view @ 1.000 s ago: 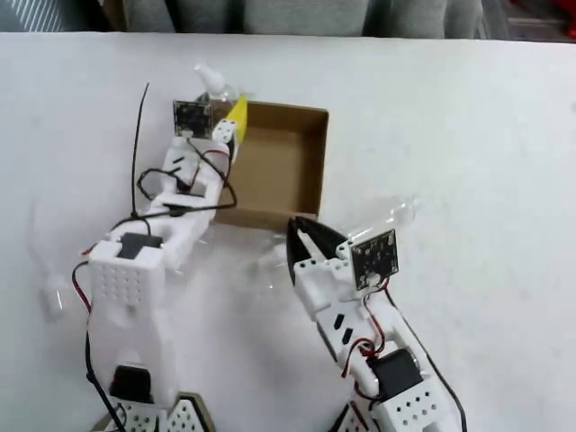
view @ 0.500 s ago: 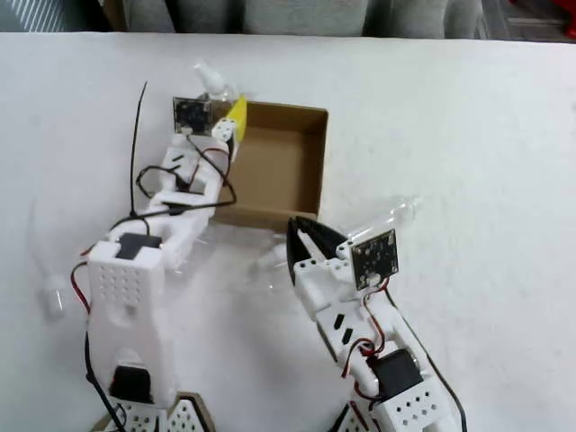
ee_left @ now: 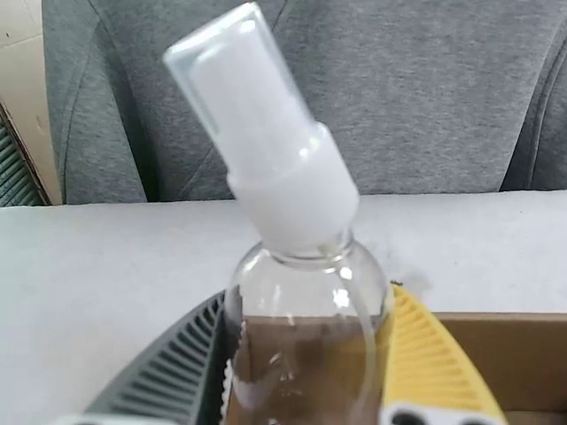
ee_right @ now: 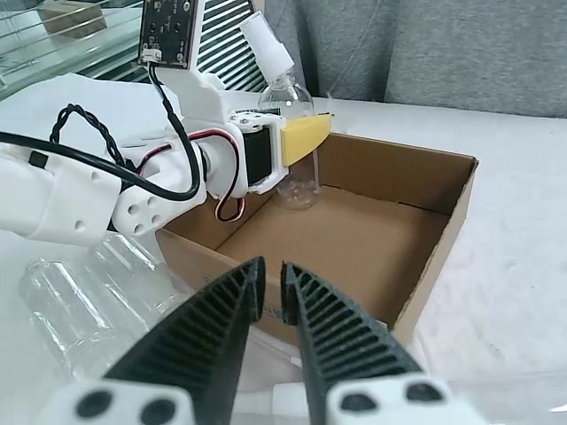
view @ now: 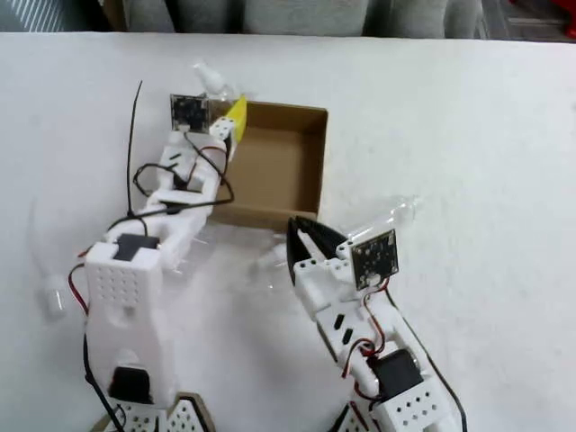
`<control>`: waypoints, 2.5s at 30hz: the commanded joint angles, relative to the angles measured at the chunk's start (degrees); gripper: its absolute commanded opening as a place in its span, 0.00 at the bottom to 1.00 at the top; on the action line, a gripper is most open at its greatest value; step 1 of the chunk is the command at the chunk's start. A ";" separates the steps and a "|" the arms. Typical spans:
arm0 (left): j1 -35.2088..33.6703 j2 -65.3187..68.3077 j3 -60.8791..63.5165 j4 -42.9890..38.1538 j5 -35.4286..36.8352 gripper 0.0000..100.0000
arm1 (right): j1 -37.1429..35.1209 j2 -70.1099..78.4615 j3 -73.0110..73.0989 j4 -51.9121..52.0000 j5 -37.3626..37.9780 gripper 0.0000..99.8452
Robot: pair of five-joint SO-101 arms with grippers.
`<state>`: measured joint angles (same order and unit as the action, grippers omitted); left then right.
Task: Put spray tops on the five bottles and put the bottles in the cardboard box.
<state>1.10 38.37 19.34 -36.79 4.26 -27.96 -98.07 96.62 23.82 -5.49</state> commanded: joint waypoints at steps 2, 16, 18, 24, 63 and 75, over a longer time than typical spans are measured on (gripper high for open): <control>-0.75 -0.75 -2.46 0.53 -0.26 0.21 | -0.13 -0.48 0.44 0.22 -0.09 0.02; -0.84 -0.75 -2.46 0.79 -0.26 0.44 | -0.13 -0.48 0.44 0.22 -0.09 0.02; -0.84 -0.75 -2.46 0.79 -0.26 0.44 | -0.13 -0.48 0.44 0.22 -0.09 0.02; -0.84 -0.75 -2.55 0.79 -0.26 0.45 | -0.13 -0.48 0.44 0.22 0.00 0.02; -1.10 -66.42 26.64 61.19 -0.70 0.45 | -0.13 -0.22 0.44 0.22 0.09 0.02; -13.23 -89.71 26.55 85.10 -0.35 0.33 | -0.13 -0.13 0.44 0.66 -0.09 0.02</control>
<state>-6.11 -42.95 46.68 44.79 4.00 -27.96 -98.07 96.62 23.82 -5.49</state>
